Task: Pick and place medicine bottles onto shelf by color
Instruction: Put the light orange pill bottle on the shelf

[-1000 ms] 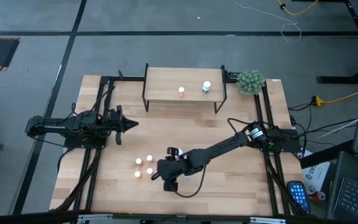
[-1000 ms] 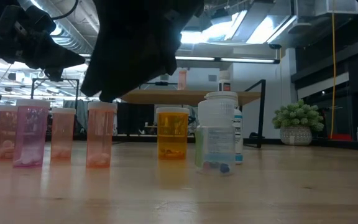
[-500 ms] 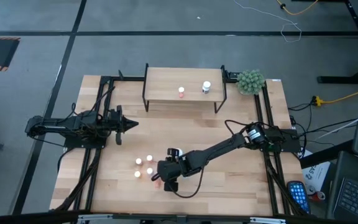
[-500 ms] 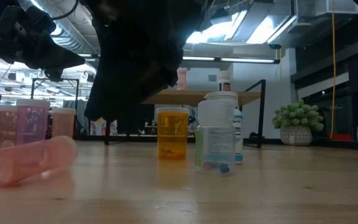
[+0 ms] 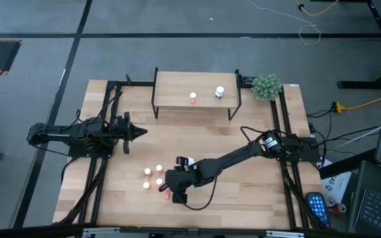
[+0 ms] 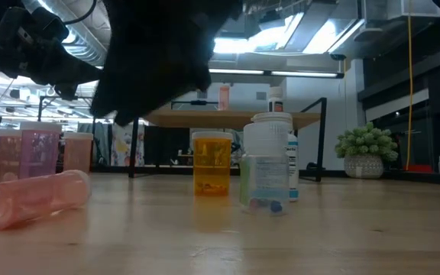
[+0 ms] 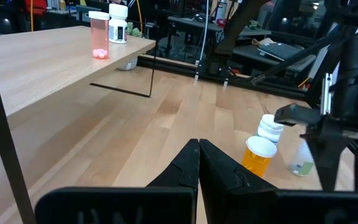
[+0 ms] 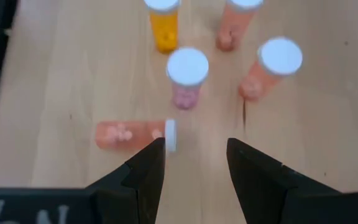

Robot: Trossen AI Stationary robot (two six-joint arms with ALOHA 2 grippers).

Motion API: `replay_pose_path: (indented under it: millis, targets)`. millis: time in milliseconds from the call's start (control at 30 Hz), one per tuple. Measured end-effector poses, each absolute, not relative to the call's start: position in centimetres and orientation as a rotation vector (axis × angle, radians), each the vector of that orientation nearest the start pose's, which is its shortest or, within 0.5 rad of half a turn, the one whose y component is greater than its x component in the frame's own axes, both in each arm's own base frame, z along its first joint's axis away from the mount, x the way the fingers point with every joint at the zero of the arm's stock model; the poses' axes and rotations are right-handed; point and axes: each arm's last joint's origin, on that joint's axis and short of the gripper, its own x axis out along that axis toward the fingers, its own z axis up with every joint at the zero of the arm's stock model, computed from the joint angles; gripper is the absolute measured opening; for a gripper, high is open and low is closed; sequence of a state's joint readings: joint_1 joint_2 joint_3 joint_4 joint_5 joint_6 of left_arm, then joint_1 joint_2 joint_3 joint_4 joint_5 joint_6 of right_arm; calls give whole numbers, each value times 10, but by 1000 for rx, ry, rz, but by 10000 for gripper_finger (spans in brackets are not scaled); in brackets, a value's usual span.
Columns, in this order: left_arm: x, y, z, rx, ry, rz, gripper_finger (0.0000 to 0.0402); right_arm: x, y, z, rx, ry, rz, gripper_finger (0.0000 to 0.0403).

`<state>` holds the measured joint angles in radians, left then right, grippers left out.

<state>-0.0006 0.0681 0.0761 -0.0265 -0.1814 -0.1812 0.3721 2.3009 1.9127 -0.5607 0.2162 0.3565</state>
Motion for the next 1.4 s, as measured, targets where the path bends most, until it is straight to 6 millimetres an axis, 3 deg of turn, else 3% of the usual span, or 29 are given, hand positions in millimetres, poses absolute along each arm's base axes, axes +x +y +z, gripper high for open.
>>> replay_pose_path:
  millis: [267,533,733,833,933,1133,1400]
  targets:
    - [97,5,182,-179,2,182,0,478,175,201,45,825,-46,174]
    - [97,5,182,-179,1,182,0,497,145,203,81,732,-76,174]
    - [97,5,182,-179,2,182,0,516,128,256,-15,553,23,174]
    - [97,5,182,-179,2,182,0,523,120,264,-62,539,31,174]
    - [97,5,182,-179,3,182,0,529,116,254,-67,593,44,174]
    - [97,5,181,-178,6,182,0,536,119,201,-61,771,61,174]
    - [97,5,181,-178,9,183,0,536,126,186,-59,817,56,174]
